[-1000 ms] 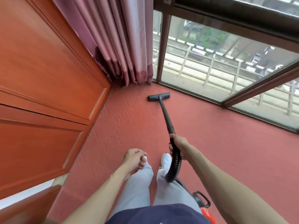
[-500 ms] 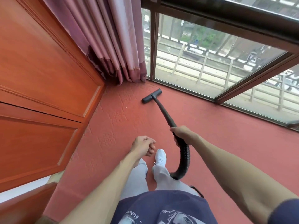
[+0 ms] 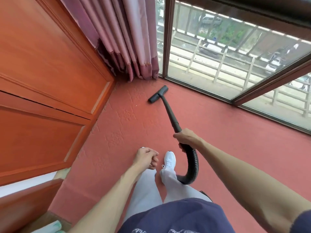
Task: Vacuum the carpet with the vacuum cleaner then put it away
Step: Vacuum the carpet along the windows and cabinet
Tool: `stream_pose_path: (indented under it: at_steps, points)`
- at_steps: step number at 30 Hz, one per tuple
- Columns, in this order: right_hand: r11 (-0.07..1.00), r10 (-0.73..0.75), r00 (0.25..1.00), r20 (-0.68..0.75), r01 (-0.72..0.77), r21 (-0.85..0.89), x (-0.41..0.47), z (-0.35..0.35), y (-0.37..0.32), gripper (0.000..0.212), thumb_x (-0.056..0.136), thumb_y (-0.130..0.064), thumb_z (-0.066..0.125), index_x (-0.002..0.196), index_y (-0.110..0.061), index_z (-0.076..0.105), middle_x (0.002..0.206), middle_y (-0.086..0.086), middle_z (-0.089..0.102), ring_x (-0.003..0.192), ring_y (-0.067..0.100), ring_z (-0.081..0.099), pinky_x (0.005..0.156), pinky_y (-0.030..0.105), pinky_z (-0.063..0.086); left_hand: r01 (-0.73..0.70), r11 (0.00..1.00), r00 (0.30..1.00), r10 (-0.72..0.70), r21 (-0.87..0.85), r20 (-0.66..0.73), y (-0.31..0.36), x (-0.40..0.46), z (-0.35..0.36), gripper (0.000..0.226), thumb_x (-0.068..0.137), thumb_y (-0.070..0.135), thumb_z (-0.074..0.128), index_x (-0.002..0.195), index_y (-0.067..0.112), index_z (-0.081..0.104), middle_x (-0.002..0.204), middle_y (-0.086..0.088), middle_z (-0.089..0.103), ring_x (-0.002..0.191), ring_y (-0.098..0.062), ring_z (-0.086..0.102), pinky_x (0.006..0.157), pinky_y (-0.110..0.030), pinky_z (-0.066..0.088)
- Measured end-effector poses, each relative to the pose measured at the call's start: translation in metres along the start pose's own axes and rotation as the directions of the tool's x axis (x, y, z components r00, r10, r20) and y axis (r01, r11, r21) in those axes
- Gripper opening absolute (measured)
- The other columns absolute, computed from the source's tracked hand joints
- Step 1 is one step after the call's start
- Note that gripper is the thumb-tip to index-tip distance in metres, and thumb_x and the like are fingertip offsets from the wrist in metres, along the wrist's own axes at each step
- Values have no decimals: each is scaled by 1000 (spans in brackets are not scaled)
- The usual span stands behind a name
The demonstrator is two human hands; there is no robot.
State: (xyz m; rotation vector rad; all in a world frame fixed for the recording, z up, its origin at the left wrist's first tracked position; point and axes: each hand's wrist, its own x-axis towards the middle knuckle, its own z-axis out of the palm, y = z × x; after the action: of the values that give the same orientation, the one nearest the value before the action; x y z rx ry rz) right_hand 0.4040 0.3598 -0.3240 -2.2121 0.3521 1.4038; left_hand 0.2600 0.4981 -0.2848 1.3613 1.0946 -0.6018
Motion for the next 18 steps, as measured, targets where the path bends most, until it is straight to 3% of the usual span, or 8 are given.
stream_pose_path:
  at_steps: [7,11,14,18]
  points:
    - [1000,-16,991,131,18,-17,-63,-17,24,20,87,-19,61,79,-1,54,51,10,52,31,20,47,40,24,45,-20,1000,999,21,-18,48,7,1,18,22,87,5,45,80,8,65,64,-6,60,50,-17,54,48,-24,46]
    - [1000,-16,987,158,13,20,-54,1,12,22,89,-21,60,86,1,56,54,11,53,32,20,49,39,23,45,-33,998,998,35,-45,59,10,-4,20,20,87,6,47,80,8,65,63,-6,60,52,-19,54,50,-26,46]
    - [982,-12,987,159,-19,188,-31,24,-10,23,90,-22,62,92,-1,54,59,12,52,36,20,49,42,26,46,-43,997,999,44,-62,17,7,-9,9,19,88,5,47,83,6,66,64,-7,60,51,-18,54,48,-24,47]
    - [863,-33,965,258,-103,495,-1,59,-45,21,96,-25,55,92,-7,47,54,10,47,38,20,45,42,25,44,-34,996,998,29,-85,-54,-3,-14,-18,20,90,4,46,84,5,65,64,-7,60,48,-18,53,44,-21,42]
